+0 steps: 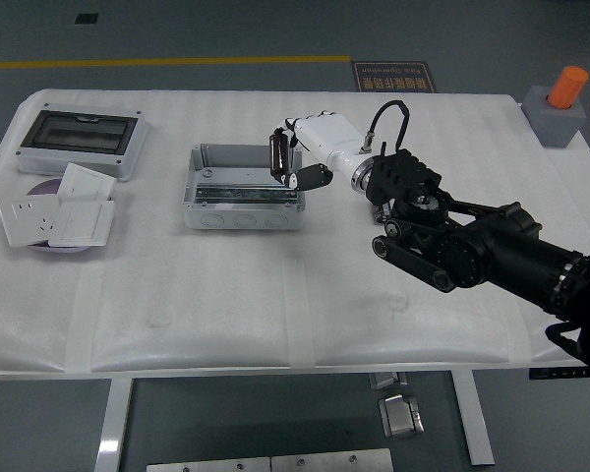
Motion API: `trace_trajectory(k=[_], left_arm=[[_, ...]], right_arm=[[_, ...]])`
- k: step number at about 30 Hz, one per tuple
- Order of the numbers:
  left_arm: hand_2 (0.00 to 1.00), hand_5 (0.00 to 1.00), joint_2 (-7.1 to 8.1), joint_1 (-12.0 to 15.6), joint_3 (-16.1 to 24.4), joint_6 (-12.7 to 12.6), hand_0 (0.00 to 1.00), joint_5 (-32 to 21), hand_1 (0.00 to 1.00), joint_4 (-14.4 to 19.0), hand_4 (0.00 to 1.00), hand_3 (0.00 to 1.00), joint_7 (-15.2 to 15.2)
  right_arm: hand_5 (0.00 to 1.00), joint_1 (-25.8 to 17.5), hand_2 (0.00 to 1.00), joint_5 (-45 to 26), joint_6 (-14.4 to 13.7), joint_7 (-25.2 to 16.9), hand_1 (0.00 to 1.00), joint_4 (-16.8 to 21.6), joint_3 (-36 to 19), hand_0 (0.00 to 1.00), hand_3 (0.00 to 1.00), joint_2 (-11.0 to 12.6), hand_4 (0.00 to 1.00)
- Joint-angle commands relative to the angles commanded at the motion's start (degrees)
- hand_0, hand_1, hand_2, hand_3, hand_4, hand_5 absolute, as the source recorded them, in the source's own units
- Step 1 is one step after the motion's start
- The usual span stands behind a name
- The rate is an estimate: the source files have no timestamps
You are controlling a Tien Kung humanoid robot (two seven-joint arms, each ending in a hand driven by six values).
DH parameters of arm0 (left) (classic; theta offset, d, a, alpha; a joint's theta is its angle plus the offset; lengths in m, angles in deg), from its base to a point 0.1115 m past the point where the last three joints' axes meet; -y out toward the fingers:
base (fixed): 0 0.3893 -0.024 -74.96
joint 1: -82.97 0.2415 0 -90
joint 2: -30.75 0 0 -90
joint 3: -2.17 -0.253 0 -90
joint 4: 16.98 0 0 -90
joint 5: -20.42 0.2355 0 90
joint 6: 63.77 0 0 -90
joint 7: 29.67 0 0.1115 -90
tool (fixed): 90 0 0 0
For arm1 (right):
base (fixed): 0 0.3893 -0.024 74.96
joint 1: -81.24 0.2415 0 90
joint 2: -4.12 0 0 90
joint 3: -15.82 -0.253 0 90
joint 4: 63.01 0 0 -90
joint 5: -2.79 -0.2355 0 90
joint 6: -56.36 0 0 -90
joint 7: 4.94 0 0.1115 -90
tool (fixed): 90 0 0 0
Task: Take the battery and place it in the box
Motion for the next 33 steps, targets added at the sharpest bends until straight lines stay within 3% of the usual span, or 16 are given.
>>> trace_trajectory(k=[1, 6, 7, 12, 13, 23, 26, 33], left_arm=[[0.517, 0.51, 0.0, 0.01, 0.04, 0.02, 0.591, 0.06, 0.615, 0.0, 0.454, 0.615, -0.03], [0.517, 0.51, 0.01, 0.02, 0.23, 0.12, 0.591, 0.3, 0.615, -0.03, 0.454, 0.615, -0.18], [0.508, 0.517, 0.02, 0.02, 0.26, 0.13, 0.591, 0.35, 0.615, -0.04, 0.462, 0.615, -0.2], [0.508, 0.517, 0.06, -0.08, 0.3, 0.18, 0.591, 0.56, 0.615, -0.03, 0.462, 0.615, -0.24], [0.5, 0.516, 0.05, -0.09, 0.31, 0.19, 0.591, 0.58, 0.615, -0.02, 0.461, 0.615, -0.25], [0.497, 0.517, 0.0, -0.12, 0.47, 0.27, 0.592, 0.93, 0.615, -0.02, 0.461, 0.615, -0.34], [0.493, 0.52, -0.07, -0.13, 0.12, 0.2, 0.592, 0.46, 0.615, 0.0, 0.462, 0.615, -0.21], [0.492, 0.514, -0.23, 0.16, -0.57, -0.01, 0.591, -0.91, 0.615, -0.06, 0.459, 0.613, 0.03]], right_arm=[[0.484, 0.0, 0.689, 0.04, 0.22, 0.1, 0.75, -0.15, 0.04, 0.867, 0.691, -0.26, 0.713], [0.484, -0.1, 0.689, 0.27, 0.67, 0.36, 0.75, -0.39, 0.24, 0.867, 0.691, -1.11, 0.713], [0.626, -0.11, 0.852, 0.31, 0.71, 0.39, 0.882, -0.4, 0.25, 0.998, 0.893, -1.24, 0.945], [0.626, -0.05, 0.852, 0.42, 0.87, 0.45, 0.882, -0.49, 0.51, 0.998, 0.893, -1.78, 0.945], [0.682, -0.05, 0.89, 0.37, 0.9, 0.47, 0.916, -0.52, 0.62, 0.998, 0.953, -1.86, 0.998], [0.699, -0.16, 0.893, -0.51, 0.87, 0.45, 0.924, -0.7, 1.4, 0.998, 0.963, -1.32, 0.998], [0.717, -0.19, 0.887, -1.14, 0.42, 0.1, 0.924, -0.67, 2.15, 0.998, 0.956, 0.4, 0.998], [0.722, -2.09, 0.87, -3.72, 0.71, -0.72, 0.91, -2.12, 6.54, 0.998, 0.943, 8.53, 0.998]])
